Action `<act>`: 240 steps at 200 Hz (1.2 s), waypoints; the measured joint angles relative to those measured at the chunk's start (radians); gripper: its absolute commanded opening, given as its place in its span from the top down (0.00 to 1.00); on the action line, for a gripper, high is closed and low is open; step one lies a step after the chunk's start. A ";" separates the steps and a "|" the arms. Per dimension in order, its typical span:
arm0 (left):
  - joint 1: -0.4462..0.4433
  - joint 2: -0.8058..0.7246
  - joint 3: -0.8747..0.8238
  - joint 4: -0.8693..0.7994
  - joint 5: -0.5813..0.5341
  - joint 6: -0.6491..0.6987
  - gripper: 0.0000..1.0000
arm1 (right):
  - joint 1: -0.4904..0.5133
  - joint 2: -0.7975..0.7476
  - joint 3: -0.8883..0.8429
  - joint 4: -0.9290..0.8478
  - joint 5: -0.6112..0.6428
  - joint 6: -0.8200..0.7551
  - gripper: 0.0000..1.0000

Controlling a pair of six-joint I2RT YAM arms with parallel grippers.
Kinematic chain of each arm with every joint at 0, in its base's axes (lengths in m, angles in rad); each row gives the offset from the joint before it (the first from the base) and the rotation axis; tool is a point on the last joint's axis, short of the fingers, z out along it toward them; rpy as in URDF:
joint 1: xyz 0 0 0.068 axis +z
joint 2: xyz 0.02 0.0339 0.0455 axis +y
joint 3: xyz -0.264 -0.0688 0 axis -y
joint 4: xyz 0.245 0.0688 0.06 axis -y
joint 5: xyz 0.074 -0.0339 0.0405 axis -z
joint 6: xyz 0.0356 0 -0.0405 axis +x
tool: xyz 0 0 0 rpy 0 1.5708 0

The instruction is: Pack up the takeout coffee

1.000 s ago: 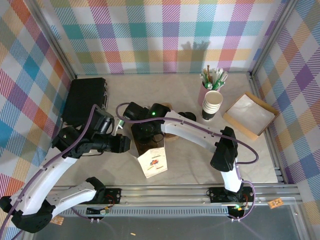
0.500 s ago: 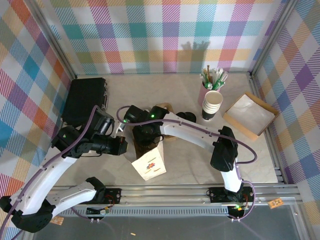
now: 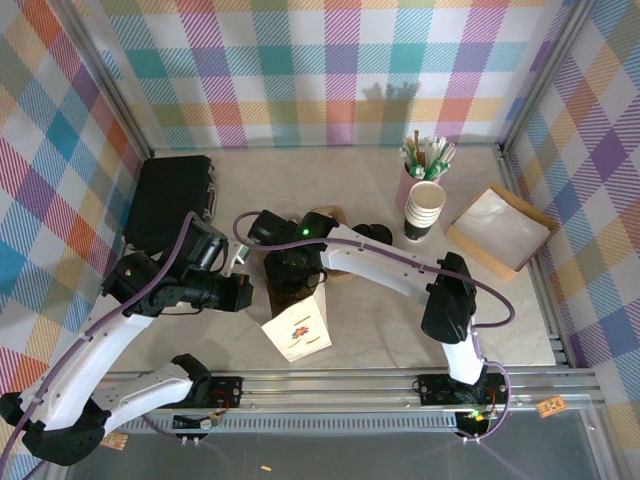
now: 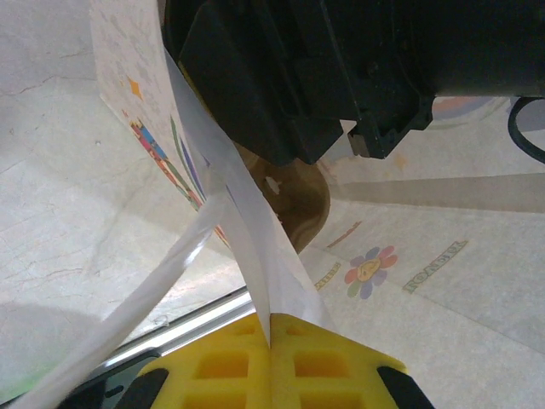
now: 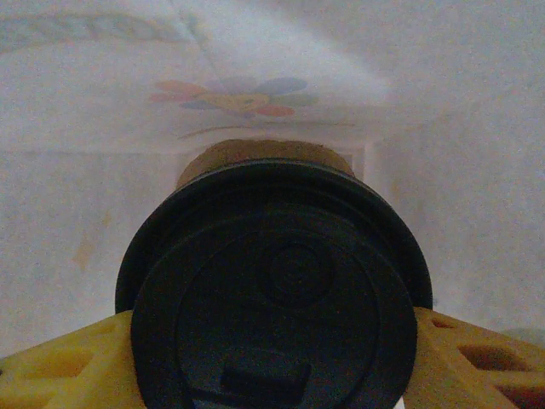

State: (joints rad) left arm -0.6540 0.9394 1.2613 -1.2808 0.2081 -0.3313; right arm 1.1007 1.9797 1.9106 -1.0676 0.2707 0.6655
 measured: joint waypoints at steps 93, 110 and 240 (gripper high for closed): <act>0.000 0.002 0.000 0.000 -0.003 0.008 1.00 | 0.003 0.033 0.042 -0.065 -0.026 -0.032 0.71; 0.000 0.002 0.000 -0.001 -0.008 0.007 1.00 | 0.003 0.040 0.042 -0.071 -0.030 -0.047 0.71; 0.000 0.002 0.006 -0.010 -0.027 0.011 1.00 | 0.005 0.126 0.156 -0.154 -0.029 -0.106 0.64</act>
State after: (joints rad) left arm -0.6540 0.9413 1.2675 -1.2903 0.1810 -0.3206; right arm 1.1057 2.1052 2.0670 -1.2217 0.2420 0.5591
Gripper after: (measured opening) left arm 0.047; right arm 0.663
